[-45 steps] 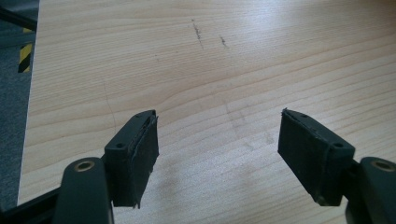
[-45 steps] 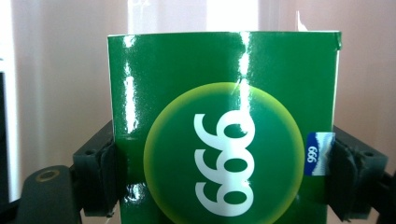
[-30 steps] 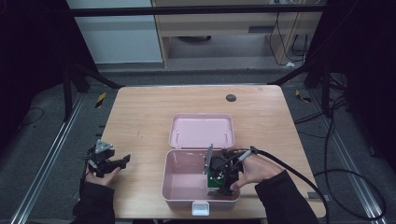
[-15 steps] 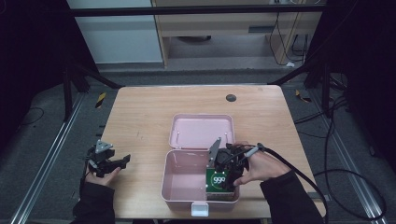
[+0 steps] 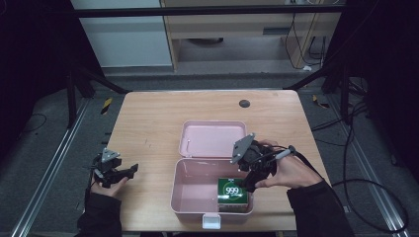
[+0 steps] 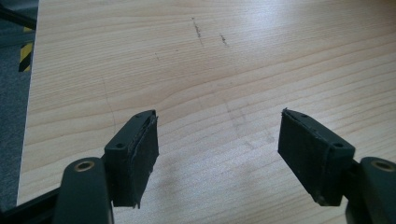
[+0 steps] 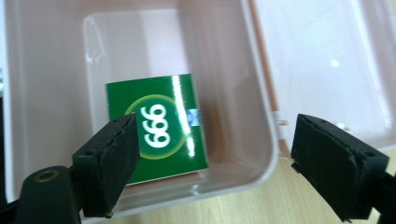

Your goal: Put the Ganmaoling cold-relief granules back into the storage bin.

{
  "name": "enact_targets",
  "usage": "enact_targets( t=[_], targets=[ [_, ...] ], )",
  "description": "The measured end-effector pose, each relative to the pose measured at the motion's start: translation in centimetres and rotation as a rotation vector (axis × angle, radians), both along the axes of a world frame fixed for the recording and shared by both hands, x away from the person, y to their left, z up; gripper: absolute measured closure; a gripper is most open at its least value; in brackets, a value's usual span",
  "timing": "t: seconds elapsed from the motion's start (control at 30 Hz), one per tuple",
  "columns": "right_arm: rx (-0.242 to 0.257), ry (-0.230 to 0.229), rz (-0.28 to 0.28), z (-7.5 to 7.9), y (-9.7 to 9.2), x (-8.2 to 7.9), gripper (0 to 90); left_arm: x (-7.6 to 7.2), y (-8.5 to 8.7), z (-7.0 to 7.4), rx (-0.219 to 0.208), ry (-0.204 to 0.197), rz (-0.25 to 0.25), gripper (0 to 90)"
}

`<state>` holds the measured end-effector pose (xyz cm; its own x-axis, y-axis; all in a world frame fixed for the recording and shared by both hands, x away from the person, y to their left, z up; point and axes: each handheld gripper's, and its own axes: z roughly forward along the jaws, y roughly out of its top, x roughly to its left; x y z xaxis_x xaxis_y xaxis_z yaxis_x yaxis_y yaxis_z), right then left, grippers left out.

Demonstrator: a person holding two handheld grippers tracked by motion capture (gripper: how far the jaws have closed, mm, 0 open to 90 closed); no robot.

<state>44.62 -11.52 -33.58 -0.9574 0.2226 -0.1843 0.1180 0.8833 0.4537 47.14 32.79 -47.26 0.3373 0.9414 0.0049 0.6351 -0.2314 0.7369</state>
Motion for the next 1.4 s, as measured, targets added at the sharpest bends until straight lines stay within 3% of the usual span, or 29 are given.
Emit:
enact_targets(
  t=[0.33, 0.43, 0.7, 1.03, 1.4],
  targets=[
    [0.066, -0.103, -0.08, 1.5, -1.8, -0.3, 12.8, 0.0, 0.0, 0.0, 0.002, 0.001, -0.001, 27.9],
    [0.115, -0.107, -0.098, 1.6, -2.5, -0.4, 13.2, 0.0, 0.0, 0.0, 0.0, 0.0, 0.0, 27.9],
    [0.187, -0.124, -0.172, 0.9, -5.0, -0.5, 12.5, 0.0, 0.0, 0.0, 0.002, 0.002, -0.001, 27.9],
    [0.317, -0.186, -0.313, -1.3, -8.0, -0.2, 11.4, 0.0, -0.1, 0.0, 0.003, 0.002, 0.0, 27.8],
    [0.457, -0.223, -0.542, -5.1, -10.9, 0.3, 8.1, 0.0, -0.1, 0.0, 0.006, -0.002, 0.001, 27.5]
  ],
)
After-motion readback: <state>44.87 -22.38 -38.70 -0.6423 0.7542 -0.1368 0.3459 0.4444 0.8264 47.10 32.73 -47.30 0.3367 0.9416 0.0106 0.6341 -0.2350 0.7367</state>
